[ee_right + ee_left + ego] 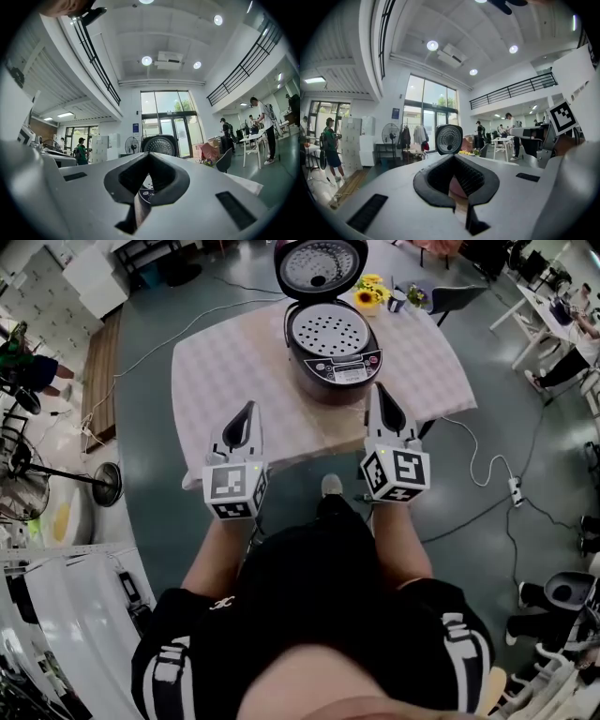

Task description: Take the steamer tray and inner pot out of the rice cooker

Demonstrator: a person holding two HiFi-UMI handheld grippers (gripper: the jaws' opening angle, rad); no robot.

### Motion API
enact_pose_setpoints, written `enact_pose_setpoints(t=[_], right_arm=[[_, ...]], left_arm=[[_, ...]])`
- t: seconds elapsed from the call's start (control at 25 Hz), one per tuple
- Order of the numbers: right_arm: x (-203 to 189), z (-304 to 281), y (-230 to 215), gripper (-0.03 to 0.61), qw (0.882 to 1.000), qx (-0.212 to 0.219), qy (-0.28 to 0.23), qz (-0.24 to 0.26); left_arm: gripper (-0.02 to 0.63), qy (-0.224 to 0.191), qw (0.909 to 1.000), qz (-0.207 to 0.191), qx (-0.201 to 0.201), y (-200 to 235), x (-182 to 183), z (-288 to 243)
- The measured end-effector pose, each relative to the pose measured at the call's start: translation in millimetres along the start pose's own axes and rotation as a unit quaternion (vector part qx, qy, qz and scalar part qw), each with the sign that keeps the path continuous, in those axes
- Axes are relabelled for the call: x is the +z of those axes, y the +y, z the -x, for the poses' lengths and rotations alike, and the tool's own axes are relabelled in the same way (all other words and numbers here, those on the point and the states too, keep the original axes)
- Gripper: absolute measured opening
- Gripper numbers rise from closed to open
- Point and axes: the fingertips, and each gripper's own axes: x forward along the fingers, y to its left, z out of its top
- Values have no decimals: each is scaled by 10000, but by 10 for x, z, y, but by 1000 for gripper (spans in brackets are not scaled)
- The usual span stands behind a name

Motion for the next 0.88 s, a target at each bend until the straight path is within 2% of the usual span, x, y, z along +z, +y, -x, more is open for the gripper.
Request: enact_pose_setpoints(t=[0.28,0.52,0.88], right_arm=[[-64,-718,-520,-2,10000,-27,94,-10],[-110,-1475,-883,-2,9996,172,235,15],[-137,-2468,-1361,-2,9978,550,358,117]], left_arm=[[3,132,9999,69,68,80,38,-803],[3,185,9997,141,112,128,161,-1598],[3,163,9987,261,402,275,321,-2671]])
